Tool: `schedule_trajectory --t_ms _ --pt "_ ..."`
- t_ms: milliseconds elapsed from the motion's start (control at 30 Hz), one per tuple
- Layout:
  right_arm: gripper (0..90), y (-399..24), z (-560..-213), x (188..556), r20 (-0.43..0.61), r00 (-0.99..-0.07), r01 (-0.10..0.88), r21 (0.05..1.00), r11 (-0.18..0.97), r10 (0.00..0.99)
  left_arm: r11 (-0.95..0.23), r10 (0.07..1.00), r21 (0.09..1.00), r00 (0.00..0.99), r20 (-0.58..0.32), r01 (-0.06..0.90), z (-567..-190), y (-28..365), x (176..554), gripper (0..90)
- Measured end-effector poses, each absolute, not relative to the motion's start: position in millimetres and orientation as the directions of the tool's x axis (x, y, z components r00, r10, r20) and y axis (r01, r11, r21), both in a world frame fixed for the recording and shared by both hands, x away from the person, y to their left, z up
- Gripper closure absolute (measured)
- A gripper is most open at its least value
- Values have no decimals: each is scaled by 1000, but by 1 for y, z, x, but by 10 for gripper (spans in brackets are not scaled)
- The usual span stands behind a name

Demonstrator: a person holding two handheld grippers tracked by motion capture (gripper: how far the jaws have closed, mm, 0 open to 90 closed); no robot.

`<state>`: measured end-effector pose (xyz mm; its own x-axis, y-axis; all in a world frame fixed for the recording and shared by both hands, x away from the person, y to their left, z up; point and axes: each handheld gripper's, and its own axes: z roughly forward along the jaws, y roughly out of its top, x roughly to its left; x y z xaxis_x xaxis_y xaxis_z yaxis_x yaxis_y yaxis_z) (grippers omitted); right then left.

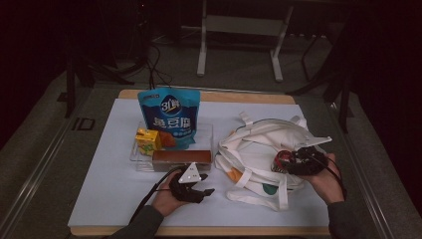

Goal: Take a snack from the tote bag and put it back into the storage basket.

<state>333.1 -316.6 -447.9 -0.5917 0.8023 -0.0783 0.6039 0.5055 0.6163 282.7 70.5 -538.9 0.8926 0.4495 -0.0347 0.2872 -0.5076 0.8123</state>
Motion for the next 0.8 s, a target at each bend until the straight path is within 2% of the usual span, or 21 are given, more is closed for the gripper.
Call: schedule_trajectory --t_ms 133,333,533,800 --pt "295 -319 -451 334 -72 -593 613 605 508 802 -509 449 812 893 -34 286 -539 71 283 431" --pt "263 -319 -452 338 -93 -601 620 571 537 794 -509 448 811 893 -35 287 -539 70 283 430" --pt "242 -320 -457 341 -81 -604 641 541 544 793 -511 448 811 893 -32 285 -539 70 283 430" --pt "263 -313 -461 346 -85 -582 657 537 529 809 -510 449 811 893 -35 287 -539 70 283 430"
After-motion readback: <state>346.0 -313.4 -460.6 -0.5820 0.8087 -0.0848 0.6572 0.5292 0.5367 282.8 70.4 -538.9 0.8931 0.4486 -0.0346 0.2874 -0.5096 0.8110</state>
